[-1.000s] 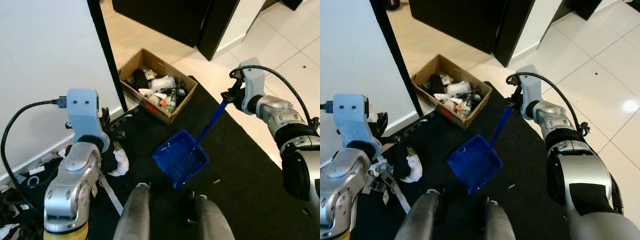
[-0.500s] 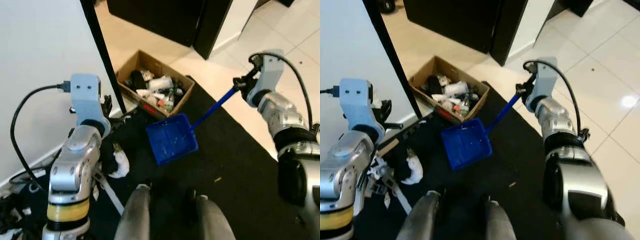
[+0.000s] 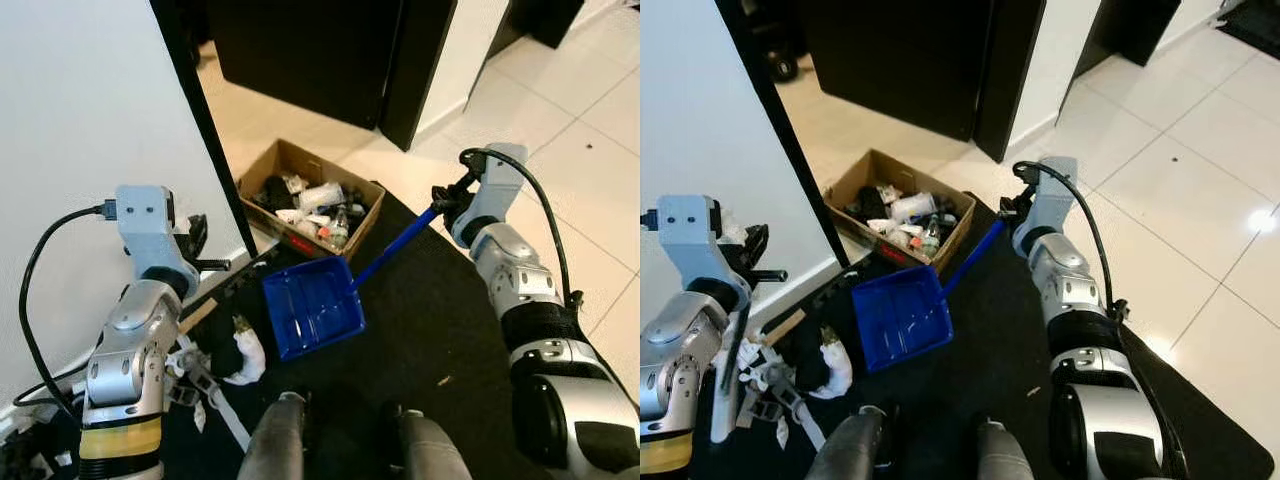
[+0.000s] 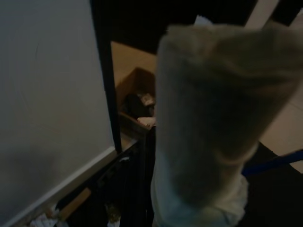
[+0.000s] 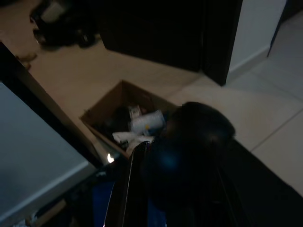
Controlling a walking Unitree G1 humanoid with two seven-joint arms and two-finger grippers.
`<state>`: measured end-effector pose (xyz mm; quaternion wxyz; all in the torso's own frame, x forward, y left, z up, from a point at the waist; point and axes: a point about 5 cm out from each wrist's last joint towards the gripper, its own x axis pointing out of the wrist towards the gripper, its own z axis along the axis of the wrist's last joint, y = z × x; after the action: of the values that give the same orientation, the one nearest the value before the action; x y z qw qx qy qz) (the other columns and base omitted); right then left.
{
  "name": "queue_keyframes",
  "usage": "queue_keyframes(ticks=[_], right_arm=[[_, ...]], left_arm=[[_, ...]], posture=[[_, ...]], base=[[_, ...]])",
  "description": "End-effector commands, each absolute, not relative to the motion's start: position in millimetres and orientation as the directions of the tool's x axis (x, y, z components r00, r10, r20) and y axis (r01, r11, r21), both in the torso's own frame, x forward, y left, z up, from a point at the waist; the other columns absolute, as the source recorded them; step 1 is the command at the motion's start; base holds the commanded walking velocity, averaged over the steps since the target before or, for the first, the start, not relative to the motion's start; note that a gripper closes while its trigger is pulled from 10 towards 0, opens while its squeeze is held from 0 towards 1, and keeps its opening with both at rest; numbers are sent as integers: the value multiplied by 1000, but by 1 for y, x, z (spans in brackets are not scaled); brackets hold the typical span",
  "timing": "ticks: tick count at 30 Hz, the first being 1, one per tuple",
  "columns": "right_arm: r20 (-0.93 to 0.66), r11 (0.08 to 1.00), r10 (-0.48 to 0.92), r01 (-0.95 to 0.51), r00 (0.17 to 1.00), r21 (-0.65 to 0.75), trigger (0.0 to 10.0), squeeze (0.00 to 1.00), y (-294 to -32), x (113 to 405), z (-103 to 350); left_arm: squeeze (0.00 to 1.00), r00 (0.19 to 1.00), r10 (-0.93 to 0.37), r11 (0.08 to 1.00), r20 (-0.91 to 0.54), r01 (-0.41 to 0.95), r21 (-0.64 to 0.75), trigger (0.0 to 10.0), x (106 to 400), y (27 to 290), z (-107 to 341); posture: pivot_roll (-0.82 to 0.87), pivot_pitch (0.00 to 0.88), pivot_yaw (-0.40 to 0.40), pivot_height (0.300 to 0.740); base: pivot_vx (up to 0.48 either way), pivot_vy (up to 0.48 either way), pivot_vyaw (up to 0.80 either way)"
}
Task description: Sweep floor
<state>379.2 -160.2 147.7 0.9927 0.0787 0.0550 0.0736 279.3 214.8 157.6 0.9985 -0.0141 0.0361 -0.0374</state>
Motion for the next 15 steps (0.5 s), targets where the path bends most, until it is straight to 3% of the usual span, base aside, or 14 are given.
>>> queue_keyframes(ticks=[1, 5, 15], right_arm=[[-43, 977, 131, -121, 991, 178, 10000, 0, -162, 378, 160], [-6, 979, 88, -85, 996, 188, 10000, 0, -162, 375, 169], [29, 972, 82, -86, 996, 217, 10000, 0, -158, 369, 175]], left_arm=[[0, 997, -53, 999, -61, 53, 6, 10000, 279, 212, 162], [0, 996, -93, 995, -6, 93, -35, 10000, 282, 206, 166], [0, 997, -68, 997, 26, 67, 24, 10000, 284, 204, 165]], posture=[[100, 51, 34, 740], [89, 48, 45, 740], [79, 53, 47, 740]], base=[[0, 0, 0], [0, 0, 0], [0, 0, 0]])
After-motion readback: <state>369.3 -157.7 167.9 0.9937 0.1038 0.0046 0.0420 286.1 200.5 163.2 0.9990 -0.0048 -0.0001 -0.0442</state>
